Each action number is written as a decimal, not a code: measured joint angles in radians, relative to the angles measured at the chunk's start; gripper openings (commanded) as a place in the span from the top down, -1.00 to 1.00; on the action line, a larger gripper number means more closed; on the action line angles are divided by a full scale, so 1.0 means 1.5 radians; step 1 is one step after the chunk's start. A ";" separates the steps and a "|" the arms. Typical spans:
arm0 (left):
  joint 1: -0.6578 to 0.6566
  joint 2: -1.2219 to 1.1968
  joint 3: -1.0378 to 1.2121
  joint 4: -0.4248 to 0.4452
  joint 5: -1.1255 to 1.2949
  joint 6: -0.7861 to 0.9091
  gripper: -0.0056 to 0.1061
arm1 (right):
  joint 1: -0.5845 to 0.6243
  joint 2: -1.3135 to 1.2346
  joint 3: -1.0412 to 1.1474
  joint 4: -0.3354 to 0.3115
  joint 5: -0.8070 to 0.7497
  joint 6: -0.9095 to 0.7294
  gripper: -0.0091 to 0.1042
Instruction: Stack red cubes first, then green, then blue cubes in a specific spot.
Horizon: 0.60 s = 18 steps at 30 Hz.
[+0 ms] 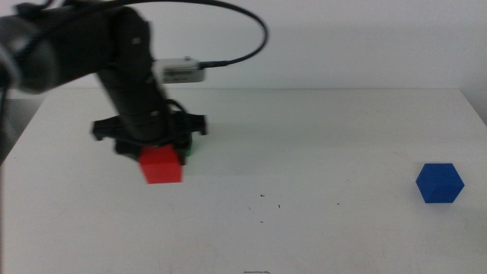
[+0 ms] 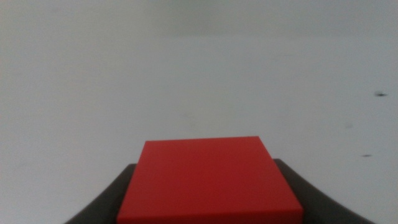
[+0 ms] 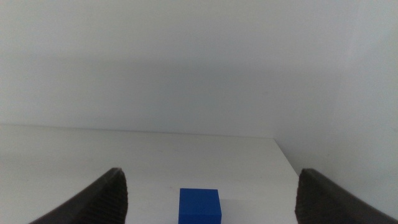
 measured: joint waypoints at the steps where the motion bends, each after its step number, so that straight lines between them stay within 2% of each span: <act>1: -0.012 0.012 -0.017 0.001 0.007 -0.005 0.93 | 0.000 0.000 0.000 0.000 0.000 0.000 -0.42; 10: -0.108 0.126 -0.155 0.001 0.026 -0.053 0.93 | 0.000 0.000 0.000 0.000 0.000 0.000 -0.42; 18: -0.148 0.219 -0.222 -0.004 0.029 -0.068 0.93 | 0.000 0.000 0.000 0.000 0.000 0.000 -0.42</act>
